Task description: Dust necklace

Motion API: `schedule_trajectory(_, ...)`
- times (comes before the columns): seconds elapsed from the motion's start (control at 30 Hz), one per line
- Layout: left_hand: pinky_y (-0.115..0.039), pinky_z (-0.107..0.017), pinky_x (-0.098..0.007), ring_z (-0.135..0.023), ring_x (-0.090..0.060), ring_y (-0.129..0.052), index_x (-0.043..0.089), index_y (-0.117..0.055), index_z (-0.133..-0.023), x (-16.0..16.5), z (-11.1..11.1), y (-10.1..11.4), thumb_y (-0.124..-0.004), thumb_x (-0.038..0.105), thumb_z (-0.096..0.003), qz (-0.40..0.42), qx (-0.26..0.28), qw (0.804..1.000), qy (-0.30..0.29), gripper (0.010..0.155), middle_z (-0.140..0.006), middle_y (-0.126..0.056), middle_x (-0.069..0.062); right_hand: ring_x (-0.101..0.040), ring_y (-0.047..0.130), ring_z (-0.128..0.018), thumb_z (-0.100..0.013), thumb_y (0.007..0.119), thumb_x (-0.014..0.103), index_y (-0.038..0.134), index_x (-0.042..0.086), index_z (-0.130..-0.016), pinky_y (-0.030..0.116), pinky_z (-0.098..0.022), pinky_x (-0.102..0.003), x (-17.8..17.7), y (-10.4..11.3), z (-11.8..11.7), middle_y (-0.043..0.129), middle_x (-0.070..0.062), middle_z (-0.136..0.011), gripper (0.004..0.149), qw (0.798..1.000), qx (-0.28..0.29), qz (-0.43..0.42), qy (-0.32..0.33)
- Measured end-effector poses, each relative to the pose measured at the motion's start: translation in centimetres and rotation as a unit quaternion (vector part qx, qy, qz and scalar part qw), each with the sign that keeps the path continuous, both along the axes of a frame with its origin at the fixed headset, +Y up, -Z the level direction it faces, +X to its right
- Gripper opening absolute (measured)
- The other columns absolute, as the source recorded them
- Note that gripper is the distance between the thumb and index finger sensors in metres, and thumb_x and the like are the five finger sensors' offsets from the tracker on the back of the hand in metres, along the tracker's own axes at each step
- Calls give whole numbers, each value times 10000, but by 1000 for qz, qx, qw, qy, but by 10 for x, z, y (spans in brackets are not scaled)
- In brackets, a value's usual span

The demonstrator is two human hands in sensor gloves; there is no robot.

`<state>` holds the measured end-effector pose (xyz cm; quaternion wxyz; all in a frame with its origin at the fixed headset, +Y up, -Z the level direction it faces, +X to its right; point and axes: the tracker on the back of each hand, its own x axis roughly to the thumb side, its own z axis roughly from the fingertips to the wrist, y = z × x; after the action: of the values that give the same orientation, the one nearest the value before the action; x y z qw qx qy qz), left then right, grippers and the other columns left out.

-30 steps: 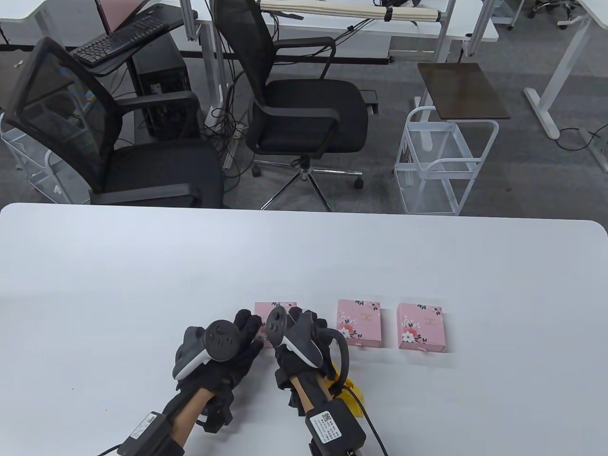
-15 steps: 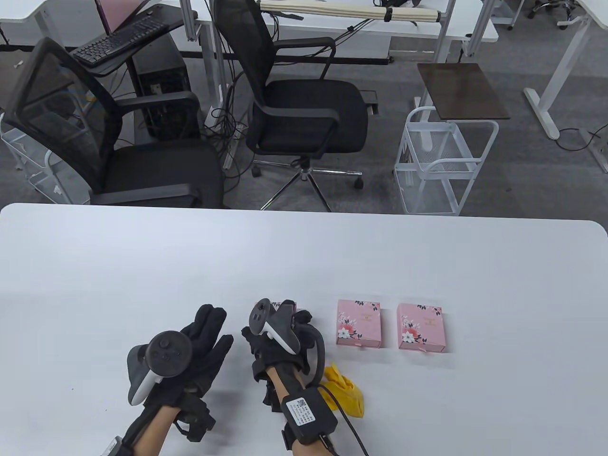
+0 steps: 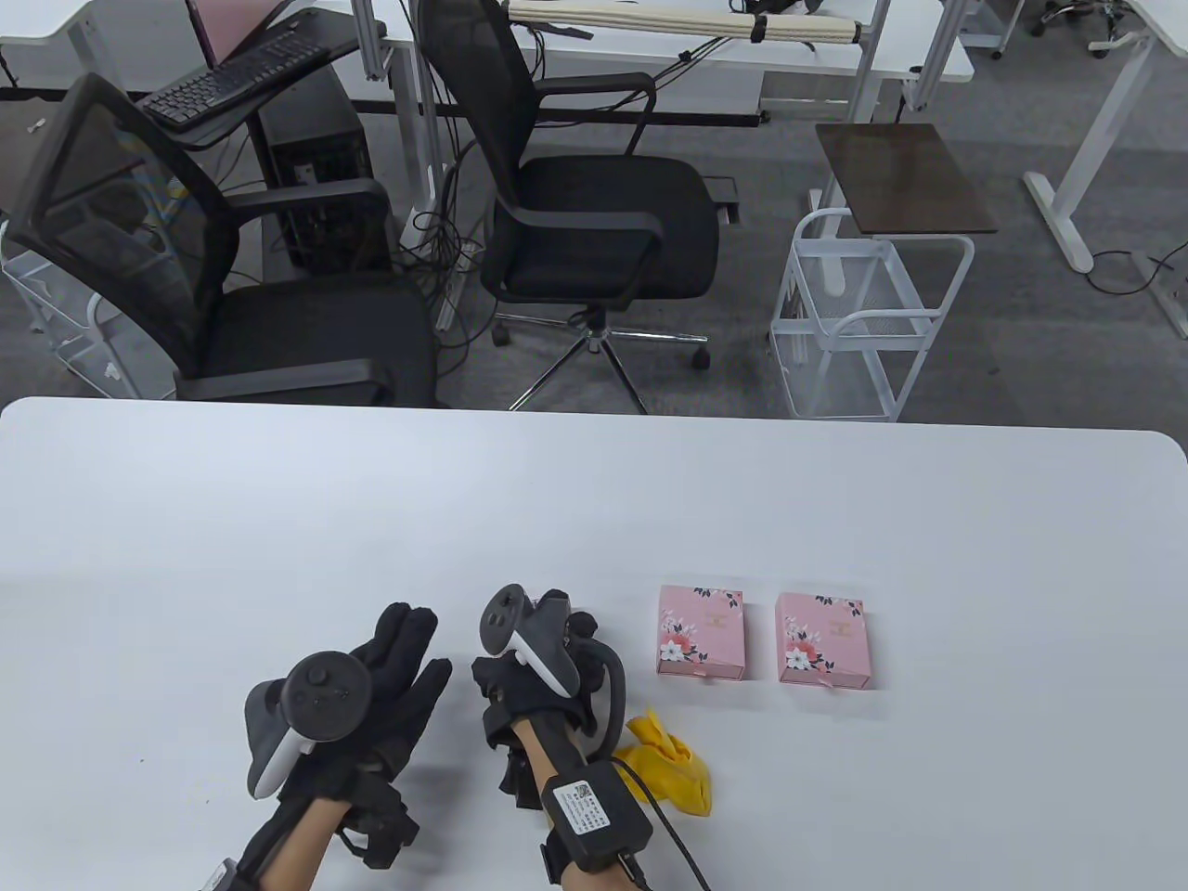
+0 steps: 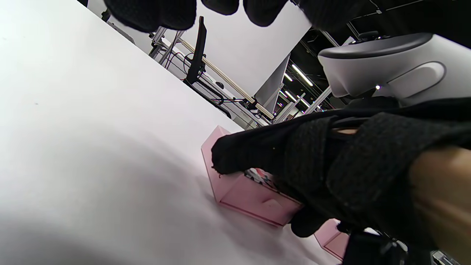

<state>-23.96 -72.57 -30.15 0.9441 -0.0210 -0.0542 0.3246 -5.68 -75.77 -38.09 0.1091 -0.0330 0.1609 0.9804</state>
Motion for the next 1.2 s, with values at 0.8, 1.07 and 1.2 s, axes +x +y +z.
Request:
schedule_trajectory(0.8, -537, -754, -566, -1041, -424, -455, 261, -399, -1176, 10, 6, -1, -599, 524, -618, -34, 30, 999, -5, 649, -1262, -308, -47, -756, 550, -856, -640, 802, 563, 139, -89, -1142, 593, -616, -740, 210, 76, 76, 252, -522, -1092, 1056, 993, 77, -33, -89)
schedule_trajectory(1.07, -534, -754, -568, -1041, -428, -449, 259, -397, -1177, 13, 6, -3, -600, 525, -617, -45, 28, 999, -10, 652, -1262, -298, -49, -762, 524, -863, -647, 792, 555, 101, -96, -1133, 575, -626, -748, 242, 28, 102, 218, -525, -1089, 1067, 994, 6, -25, -109)
schedule_trajectory(1.2, -534, -753, -568, -1040, -430, -449, 258, -398, -1176, 13, 6, -2, -600, 525, -618, -45, 28, 999, -10, 651, -1262, -298, -48, -765, 513, -867, -653, 785, 549, 87, -104, -1126, 568, -631, -751, 244, 14, 104, 204, -524, -1087, 1067, 994, -17, -21, -109)
